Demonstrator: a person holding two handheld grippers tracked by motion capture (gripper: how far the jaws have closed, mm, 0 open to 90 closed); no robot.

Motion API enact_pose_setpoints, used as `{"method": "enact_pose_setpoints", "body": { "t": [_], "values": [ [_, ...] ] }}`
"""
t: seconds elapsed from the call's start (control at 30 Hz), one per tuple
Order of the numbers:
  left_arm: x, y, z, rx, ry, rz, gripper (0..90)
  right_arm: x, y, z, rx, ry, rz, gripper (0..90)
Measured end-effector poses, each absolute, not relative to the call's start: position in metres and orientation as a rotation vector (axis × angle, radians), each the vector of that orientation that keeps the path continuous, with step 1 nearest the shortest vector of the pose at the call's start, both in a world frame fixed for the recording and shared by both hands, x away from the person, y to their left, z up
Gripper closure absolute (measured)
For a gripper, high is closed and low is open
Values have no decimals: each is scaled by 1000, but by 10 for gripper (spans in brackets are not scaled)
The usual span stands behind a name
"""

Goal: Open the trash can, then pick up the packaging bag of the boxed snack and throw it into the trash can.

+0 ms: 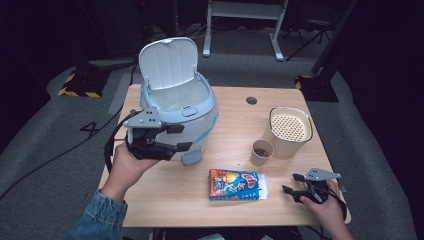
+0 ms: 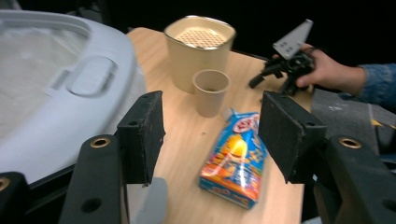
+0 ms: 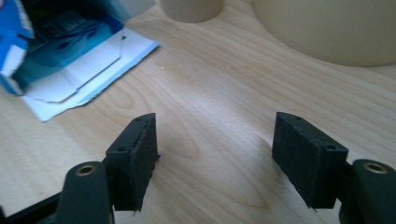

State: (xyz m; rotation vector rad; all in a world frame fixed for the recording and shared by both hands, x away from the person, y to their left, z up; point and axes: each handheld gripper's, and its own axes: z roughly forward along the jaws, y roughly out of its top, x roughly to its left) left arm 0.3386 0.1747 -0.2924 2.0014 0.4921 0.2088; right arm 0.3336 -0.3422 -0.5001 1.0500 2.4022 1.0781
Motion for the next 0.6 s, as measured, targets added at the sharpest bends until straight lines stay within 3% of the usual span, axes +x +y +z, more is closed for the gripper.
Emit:
{"method": "enact_pose_setpoints", "body": {
  "t": [0.27,0.6],
  "values": [
    [316,180,-334,2050,499,216,411,324,-336,-486,986,2445,1135,355],
    [316,186,-400,2157,594,204,410,308,-317,-474,856,2505,1189,348]
  ]
}}
